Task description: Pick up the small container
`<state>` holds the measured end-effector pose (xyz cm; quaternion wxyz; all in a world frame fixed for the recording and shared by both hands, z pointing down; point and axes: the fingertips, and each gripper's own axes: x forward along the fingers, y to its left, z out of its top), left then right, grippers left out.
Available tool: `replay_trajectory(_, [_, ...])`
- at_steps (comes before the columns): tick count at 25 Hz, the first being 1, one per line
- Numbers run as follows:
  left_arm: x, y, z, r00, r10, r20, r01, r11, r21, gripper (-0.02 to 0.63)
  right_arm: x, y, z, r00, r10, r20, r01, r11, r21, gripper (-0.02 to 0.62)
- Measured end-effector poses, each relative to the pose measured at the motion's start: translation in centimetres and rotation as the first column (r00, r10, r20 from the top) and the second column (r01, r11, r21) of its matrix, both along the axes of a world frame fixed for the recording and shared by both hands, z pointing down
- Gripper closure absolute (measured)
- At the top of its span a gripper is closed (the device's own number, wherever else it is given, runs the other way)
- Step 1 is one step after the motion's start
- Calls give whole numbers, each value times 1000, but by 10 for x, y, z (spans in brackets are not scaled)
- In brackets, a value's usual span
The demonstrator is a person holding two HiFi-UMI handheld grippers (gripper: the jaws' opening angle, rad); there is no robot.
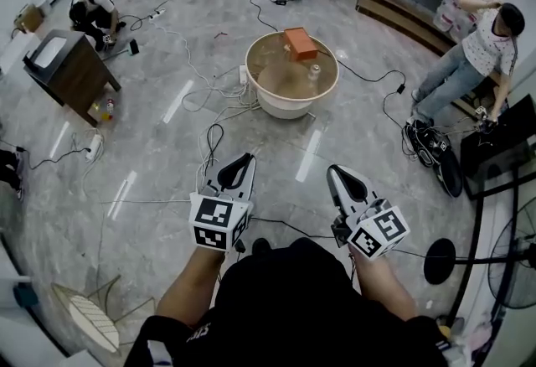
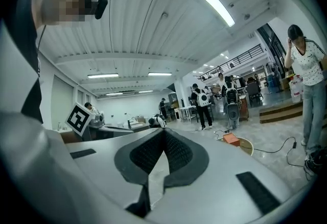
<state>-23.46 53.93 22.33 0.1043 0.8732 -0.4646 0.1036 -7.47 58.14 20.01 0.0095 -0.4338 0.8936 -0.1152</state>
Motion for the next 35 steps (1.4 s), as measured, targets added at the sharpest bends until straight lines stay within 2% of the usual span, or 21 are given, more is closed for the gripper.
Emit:
replay_trajectory(8, [-12, -27, 18, 1000, -1, 2, 1, 999, -39, 571, -3, -27, 24, 999, 14, 34, -12, 997, -75, 581])
replay_trajectory(17, [-2, -90, 26, 1000, -16, 25, 17, 998, -52, 571, 1, -100, 35, 997, -22, 74, 29, 995, -92, 581])
replay_trajectory(24, [27, -182, 42, 999, -24, 44, 28, 996, -86, 572, 29, -193, 53, 994, -33, 100, 47, 990, -132, 581])
replay_trajectory(29, [56, -254, 38, 998, -17, 55, 22, 996, -82, 571, 58, -267, 57, 995, -12, 99, 28, 985, -170, 581])
replay_trajectory(35, [80, -332, 43, 997, -42, 69, 49, 993, -106, 571, 88, -342, 62, 995, -13, 99, 33, 980, -194, 581])
